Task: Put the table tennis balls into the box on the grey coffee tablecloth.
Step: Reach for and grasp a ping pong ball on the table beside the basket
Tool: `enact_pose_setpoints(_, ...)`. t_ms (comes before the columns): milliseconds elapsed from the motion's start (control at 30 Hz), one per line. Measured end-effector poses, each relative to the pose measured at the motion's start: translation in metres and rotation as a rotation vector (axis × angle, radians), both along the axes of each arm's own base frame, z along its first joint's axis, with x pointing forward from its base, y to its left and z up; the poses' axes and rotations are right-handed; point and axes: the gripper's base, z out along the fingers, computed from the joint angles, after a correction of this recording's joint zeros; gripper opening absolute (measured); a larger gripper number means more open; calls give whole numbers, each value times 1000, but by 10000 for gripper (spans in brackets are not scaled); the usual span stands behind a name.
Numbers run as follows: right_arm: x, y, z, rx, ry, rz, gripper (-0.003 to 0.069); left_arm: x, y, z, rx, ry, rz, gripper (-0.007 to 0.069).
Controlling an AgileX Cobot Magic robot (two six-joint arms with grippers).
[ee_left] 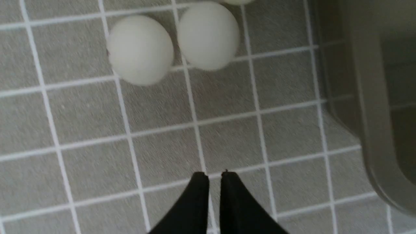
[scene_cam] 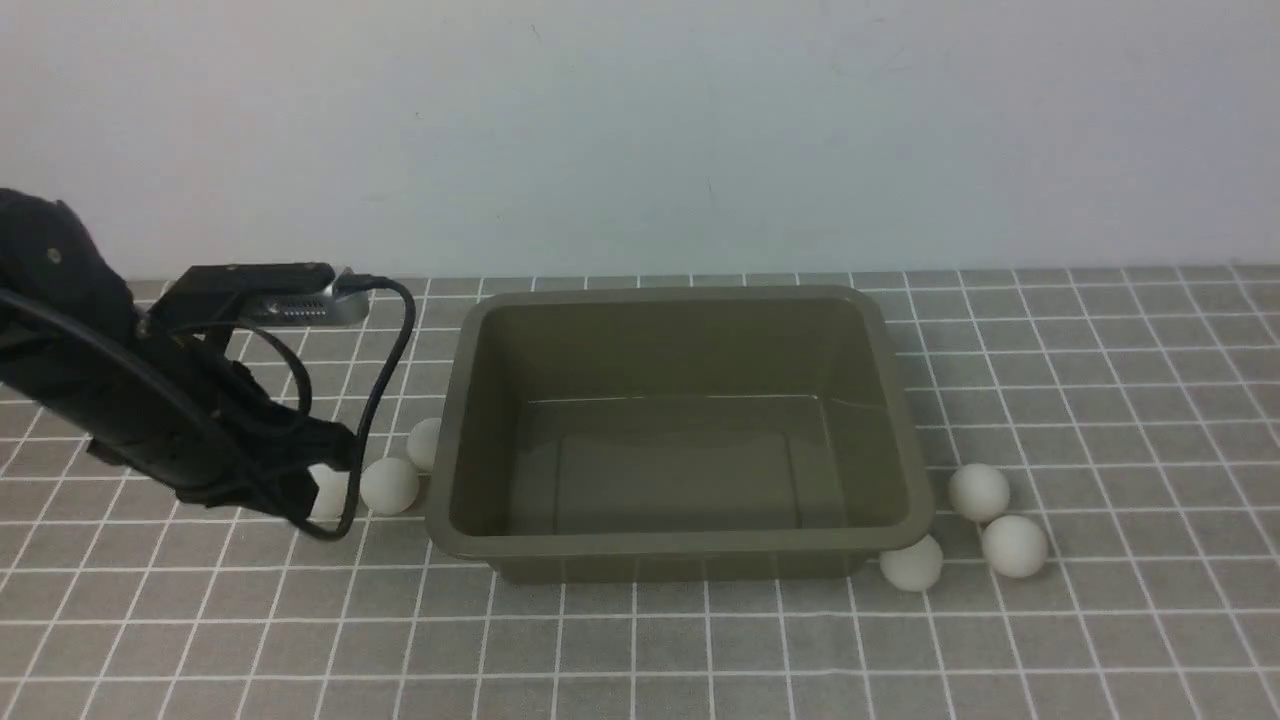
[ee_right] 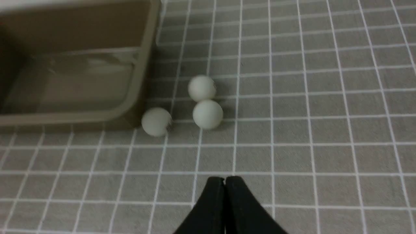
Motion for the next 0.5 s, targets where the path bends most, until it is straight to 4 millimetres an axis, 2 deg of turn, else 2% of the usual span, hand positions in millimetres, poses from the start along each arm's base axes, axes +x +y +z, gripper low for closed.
enact_pose_setpoints(133, 6, 0, 5, -10, 7, 6, -13, 29, 2, -6, 24, -44, 31, 182)
enact_pose_setpoints(167, 6, 1, 6, 1, -4, 8, -13, 39, 3, -10, 29, -66, 56, 262)
enact_pose_setpoints(333, 7, 1, 7, 9, -13, 9, -13, 56, 3, -33, 30, -34, 97, 473)
enact_pose_setpoints(400, 7, 1, 8, 9, -17, 9, -13, 61, 4, -42, 40, -15, 100, 526)
enact_pose_setpoints(500, 7, 1, 8, 9, -19, 9, -13, 63, 5, -50, 54, -1, 97, 545)
